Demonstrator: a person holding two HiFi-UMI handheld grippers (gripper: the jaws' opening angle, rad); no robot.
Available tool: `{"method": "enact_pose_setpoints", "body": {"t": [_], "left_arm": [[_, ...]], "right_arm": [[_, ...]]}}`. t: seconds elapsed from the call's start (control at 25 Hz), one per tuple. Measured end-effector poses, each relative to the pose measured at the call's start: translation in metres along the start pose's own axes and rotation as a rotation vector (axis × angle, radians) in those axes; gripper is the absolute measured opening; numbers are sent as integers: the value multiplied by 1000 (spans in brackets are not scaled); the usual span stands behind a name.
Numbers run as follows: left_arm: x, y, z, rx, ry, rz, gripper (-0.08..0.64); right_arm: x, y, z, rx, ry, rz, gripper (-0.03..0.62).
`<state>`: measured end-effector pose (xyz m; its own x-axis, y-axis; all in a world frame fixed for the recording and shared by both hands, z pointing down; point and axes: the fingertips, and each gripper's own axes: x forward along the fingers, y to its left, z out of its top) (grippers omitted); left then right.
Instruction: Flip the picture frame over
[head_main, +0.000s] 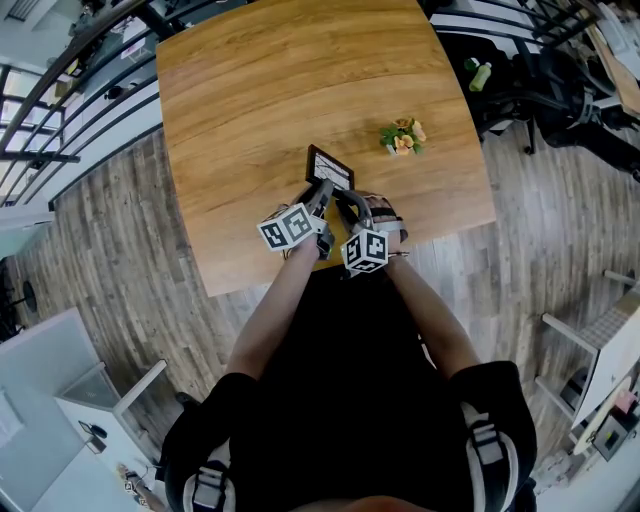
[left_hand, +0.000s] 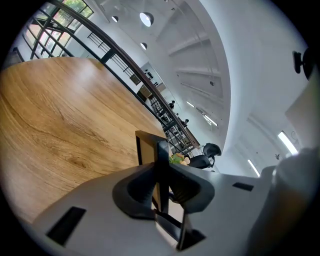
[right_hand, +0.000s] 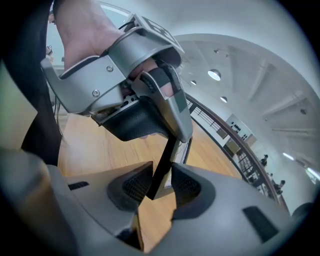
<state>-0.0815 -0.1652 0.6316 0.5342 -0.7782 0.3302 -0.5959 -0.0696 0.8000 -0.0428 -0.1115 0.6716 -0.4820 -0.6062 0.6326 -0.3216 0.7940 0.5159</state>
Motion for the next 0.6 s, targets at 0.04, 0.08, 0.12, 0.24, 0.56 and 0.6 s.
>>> {"method": "enact_pose_setpoints", "body": {"t": [0.04,0.08,0.12,0.24,0.56,0.6], "left_arm": [[-2,1,1,10,-3,1,95],[-3,2,3,19,-7,2,95],[-5,4,4,25,-11,3,94],[-8,8,8,37,-11,-2,94],[-16,17,8,75,4,-2,94],[-17,17,7,81,9,-5,94]], "right_arm": [[-1,2,0,14,-8,13,115],[-2,4,-1,31,-17,27,116],[-4,6,-2,49,-24,39,117],[-7,9,-9,81,-26,63,108],[-16,7,-13,152,-53,93,106],[-16,7,-14,182,-57,103,108]]}}
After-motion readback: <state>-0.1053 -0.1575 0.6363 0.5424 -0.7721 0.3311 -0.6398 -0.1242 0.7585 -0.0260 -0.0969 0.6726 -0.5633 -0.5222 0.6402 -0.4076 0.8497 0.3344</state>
